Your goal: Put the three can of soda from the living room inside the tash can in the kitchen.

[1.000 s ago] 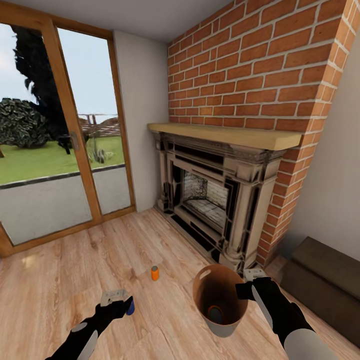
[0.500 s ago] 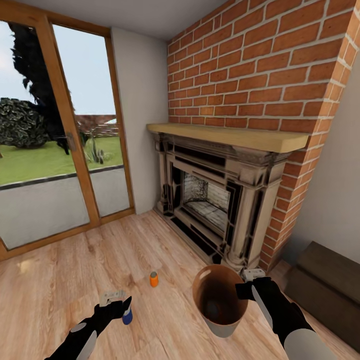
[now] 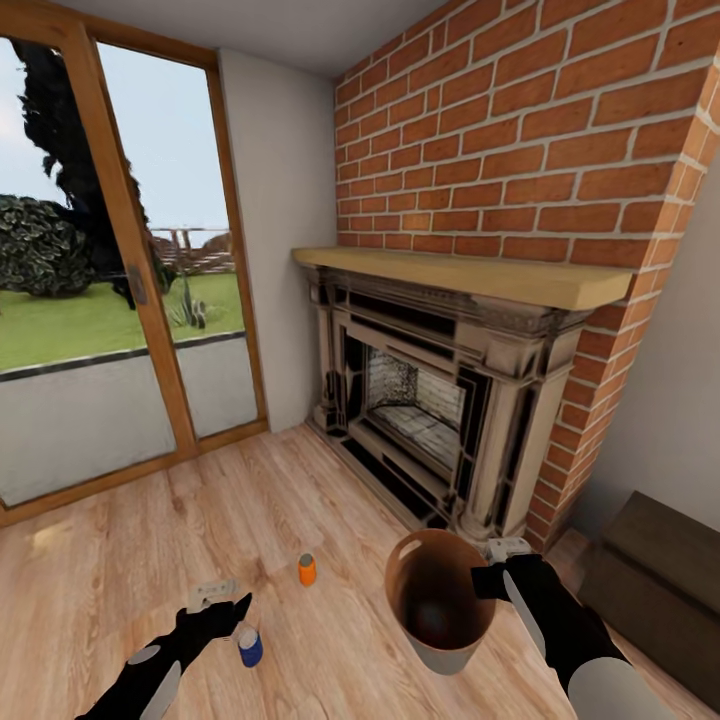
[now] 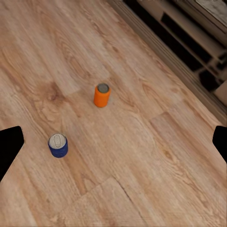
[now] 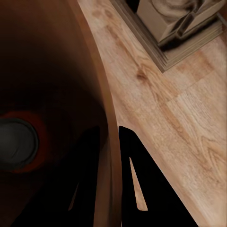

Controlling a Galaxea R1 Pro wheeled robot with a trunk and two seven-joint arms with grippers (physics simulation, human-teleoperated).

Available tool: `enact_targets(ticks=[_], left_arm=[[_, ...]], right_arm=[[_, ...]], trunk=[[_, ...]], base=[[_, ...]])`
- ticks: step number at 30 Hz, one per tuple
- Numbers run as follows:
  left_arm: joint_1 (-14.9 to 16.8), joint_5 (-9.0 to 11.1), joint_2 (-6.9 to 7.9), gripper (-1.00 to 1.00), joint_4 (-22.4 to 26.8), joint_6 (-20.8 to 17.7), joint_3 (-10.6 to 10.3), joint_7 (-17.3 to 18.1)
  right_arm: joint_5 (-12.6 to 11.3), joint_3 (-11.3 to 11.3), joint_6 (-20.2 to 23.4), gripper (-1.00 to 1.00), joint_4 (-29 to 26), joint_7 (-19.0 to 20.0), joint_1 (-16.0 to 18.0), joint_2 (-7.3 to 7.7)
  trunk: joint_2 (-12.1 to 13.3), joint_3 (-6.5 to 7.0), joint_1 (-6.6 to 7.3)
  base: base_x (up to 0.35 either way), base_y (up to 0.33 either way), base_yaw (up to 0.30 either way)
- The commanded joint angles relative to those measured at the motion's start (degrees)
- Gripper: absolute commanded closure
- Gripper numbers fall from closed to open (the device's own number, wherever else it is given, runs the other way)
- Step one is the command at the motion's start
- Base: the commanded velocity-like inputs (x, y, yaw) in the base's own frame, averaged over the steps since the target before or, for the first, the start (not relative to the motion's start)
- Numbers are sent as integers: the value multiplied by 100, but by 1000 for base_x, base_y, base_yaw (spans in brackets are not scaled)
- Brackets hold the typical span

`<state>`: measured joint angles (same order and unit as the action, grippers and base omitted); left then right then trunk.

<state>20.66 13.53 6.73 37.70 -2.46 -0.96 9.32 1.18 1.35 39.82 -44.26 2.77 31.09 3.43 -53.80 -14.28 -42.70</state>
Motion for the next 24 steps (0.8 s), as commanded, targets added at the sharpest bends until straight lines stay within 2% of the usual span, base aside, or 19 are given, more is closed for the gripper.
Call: enact_targets(ticks=[1, 10, 17, 24], left_arm=[[0, 0, 21, -100, -3, 2, 0, 0], [0, 0, 54, -100, 0, 8, 0, 0], [0, 0, 56, -100, 0, 2, 0, 0], [0, 0, 57, -100, -3, 1, 0, 0]], right_arm=[[-65, -3, 0, 100, -3, 22, 3, -1], [-65, -3, 1, 100, 0, 22, 3, -6], [-65, -3, 1, 100, 5, 22, 3, -9], [-65, -3, 0, 100, 5, 22, 3, -9]], trunk=[[-1, 1, 0], [-1, 1, 0], [-1, 1, 0], [-1, 1, 0]], base=[[187, 47, 0], [80, 13, 0], [250, 1, 0], [95, 0, 0]])
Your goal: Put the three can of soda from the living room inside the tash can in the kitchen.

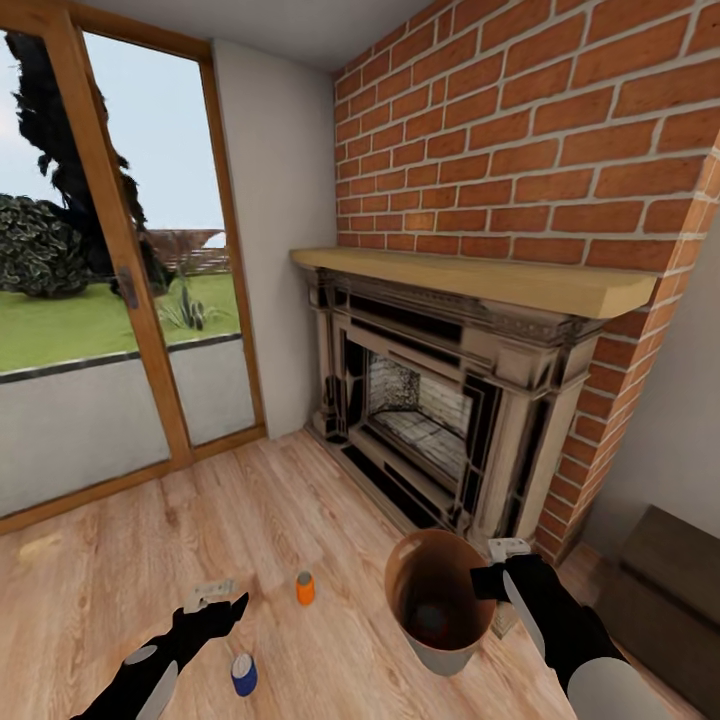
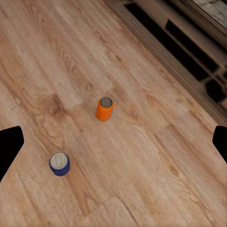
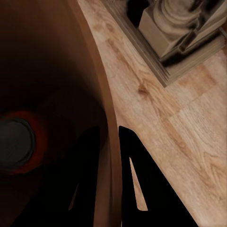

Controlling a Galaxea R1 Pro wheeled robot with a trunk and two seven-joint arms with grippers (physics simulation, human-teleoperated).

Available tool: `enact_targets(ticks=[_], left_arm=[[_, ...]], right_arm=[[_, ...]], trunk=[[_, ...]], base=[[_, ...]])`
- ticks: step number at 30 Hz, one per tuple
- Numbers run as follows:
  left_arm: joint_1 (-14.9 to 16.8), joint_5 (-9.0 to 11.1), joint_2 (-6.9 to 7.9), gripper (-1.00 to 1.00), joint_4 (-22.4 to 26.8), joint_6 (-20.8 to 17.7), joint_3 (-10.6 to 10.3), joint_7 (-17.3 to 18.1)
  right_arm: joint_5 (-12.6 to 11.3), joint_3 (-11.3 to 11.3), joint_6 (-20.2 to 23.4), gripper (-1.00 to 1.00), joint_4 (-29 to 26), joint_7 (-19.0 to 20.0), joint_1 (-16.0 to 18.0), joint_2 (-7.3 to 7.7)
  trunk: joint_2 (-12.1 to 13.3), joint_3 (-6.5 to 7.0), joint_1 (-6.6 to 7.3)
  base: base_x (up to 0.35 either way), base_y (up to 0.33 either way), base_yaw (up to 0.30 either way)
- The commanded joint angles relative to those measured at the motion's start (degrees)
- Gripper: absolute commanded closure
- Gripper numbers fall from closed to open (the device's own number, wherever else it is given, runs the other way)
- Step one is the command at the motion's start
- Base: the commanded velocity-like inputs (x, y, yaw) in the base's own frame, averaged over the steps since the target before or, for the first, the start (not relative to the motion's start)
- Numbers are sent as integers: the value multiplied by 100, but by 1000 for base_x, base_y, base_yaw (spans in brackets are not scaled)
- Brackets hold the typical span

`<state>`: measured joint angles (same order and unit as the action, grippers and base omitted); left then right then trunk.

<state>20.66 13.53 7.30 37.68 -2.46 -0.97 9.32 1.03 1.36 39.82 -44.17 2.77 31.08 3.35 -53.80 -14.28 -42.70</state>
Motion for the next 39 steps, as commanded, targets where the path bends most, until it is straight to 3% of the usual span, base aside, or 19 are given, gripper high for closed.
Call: enact_targets(ticks=[1, 39], left_arm=[[0, 0, 0, -100, -1, 2, 0, 0], [0, 0, 0, -100, -7, 6, 0, 0]], right_arm=[[-51, -4, 0, 100, -4, 21, 3, -1], [-59, -3, 139, 100, -67, 64, 3, -1]], trunk=[[-1, 1, 0], [-1, 1, 0]], base=[[192, 0, 0], [37, 40, 0]])
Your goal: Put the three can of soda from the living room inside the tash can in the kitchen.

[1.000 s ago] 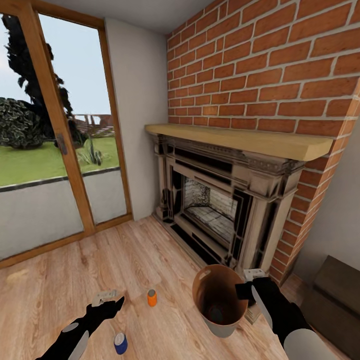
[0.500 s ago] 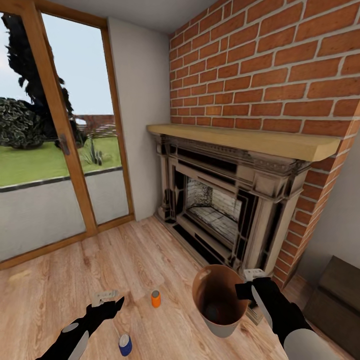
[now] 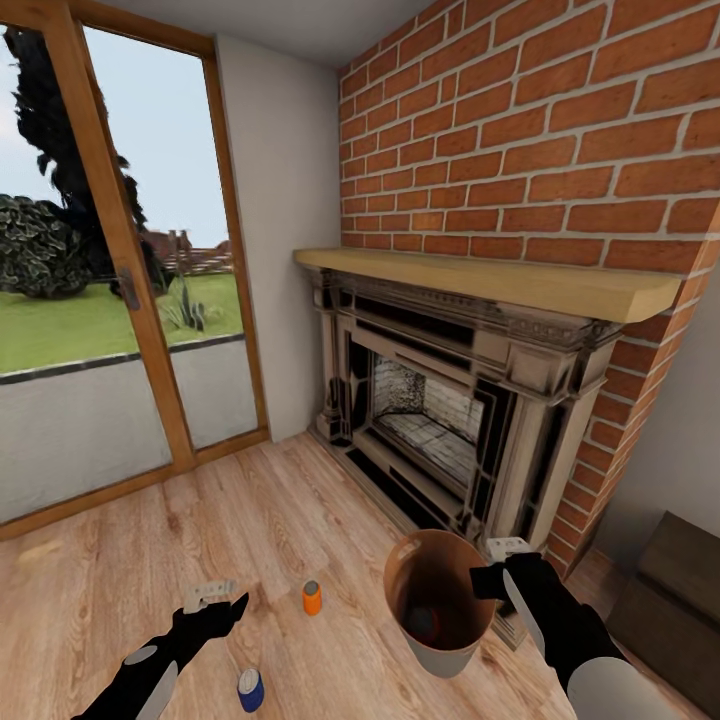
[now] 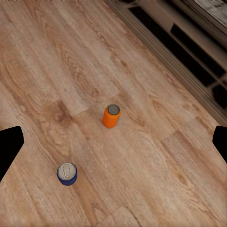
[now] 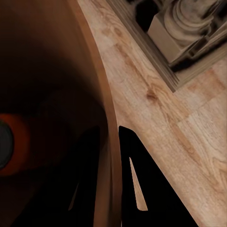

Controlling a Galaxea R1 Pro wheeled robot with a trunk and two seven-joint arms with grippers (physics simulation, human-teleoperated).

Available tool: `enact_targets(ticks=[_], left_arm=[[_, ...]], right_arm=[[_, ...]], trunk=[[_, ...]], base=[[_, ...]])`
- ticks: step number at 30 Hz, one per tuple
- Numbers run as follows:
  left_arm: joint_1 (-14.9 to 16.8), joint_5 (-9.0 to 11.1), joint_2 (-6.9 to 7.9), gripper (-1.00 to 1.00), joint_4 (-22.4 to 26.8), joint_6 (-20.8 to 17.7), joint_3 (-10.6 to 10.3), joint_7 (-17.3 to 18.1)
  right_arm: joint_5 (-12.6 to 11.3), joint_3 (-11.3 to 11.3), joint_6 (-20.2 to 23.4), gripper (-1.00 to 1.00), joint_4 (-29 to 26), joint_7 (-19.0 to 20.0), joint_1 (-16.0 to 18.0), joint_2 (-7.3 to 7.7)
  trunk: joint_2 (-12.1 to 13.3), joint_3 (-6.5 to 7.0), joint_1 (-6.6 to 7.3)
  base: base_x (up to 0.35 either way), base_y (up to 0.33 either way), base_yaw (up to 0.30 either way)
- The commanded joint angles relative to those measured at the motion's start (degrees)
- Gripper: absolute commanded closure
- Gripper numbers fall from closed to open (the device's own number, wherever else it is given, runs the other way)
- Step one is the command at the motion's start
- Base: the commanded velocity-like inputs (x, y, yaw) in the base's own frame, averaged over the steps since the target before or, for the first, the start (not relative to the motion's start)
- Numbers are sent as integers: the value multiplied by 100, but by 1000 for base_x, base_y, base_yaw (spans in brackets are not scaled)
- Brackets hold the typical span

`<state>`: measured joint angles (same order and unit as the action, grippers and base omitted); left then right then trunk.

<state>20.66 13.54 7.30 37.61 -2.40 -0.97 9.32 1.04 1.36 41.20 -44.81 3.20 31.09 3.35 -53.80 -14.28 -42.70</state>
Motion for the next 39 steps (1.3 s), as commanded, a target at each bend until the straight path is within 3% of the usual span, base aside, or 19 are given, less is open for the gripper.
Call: enact_targets(ticks=[1, 15, 35, 39], left_arm=[[0, 0, 0, -100, 0, 0, 0, 0], [0, 0, 0, -100, 0, -1, -2, 0], [0, 0, 0, -100, 9, 0, 0, 0], [0, 0, 0, -100, 9, -1, 0, 0]], right_arm=[[-60, -4, 8, 100, -6, 22, 3, -1], [-63, -4, 20, 100, -10, 21, 3, -1], [-66, -4, 12, 100, -10, 19, 3, -11], [-63, -4, 12, 100, -10, 18, 3, -26]], trunk=[[-1, 1, 0], [-1, 1, 0], [-1, 1, 0], [-161, -71, -88]], base=[[0, 0, 0], [146, 0, 0], [9, 0, 0], [0, 0, 0]])
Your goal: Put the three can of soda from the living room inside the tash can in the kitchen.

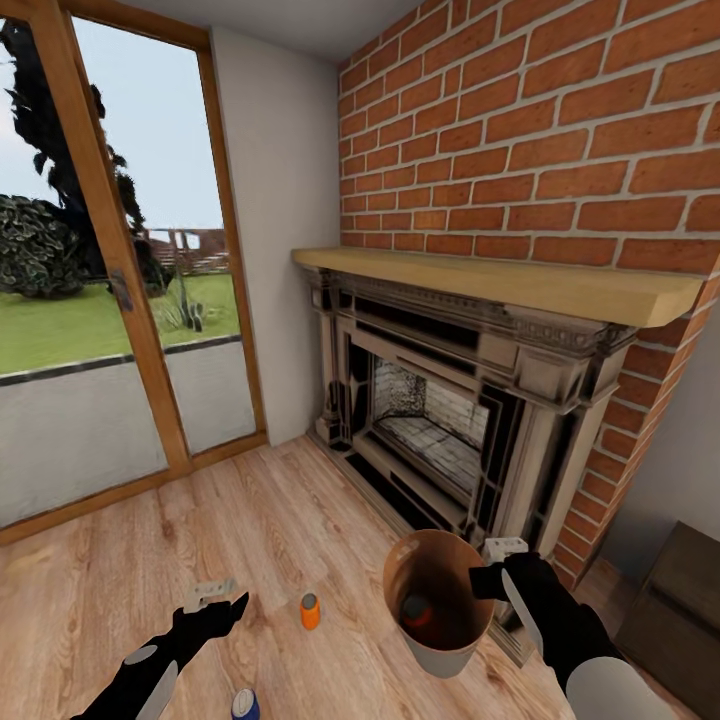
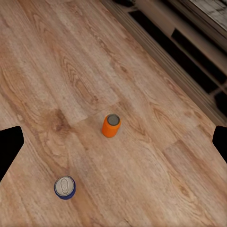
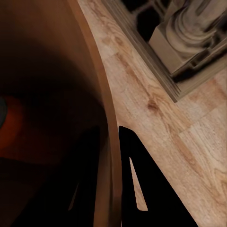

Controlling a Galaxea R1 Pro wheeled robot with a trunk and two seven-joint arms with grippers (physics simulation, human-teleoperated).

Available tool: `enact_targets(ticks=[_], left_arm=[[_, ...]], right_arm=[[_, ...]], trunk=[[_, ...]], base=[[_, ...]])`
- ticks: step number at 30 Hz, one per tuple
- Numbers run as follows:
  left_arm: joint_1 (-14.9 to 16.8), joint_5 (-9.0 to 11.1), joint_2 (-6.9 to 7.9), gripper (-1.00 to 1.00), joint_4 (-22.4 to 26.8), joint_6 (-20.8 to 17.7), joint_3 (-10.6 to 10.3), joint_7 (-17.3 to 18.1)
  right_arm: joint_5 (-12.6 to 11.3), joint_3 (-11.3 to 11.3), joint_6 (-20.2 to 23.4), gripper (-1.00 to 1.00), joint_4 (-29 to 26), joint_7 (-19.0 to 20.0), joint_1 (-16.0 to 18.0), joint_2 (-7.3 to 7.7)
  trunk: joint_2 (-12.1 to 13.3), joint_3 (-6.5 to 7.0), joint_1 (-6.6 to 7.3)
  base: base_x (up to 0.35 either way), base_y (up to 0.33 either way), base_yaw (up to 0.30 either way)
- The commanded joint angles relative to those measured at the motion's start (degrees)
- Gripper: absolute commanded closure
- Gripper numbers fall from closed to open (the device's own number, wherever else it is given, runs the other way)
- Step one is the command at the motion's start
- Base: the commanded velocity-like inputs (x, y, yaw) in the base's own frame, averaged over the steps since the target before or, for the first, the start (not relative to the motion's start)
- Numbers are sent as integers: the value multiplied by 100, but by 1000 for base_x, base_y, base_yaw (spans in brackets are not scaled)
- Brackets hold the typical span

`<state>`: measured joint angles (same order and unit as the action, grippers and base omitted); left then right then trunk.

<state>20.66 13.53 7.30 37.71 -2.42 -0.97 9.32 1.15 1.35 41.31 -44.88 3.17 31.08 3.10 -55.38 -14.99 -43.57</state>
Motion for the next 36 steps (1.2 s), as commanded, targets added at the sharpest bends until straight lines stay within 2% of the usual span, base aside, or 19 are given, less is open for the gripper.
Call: enact_targets(ticks=[1, 20, 36], left_arm=[[0, 0, 0, -100, 0, -1, 0, 0], [0, 0, 0, -100, 3, 3, 0, 0], [0, 0, 0, -100, 0, 4, 0, 0]], right_arm=[[-73, -3, 0, 100, -3, 23, 3, -7], [-76, -3, 0, 100, -3, 22, 3, -28], [-74, -3, 0, 100, -3, 22, 3, -28]], trunk=[[-43, -18, -22], [-805, -367, -440], [-1446, -786, -791]], base=[[0, 0, 0], [0, 0, 0], [0, 0, 0]])
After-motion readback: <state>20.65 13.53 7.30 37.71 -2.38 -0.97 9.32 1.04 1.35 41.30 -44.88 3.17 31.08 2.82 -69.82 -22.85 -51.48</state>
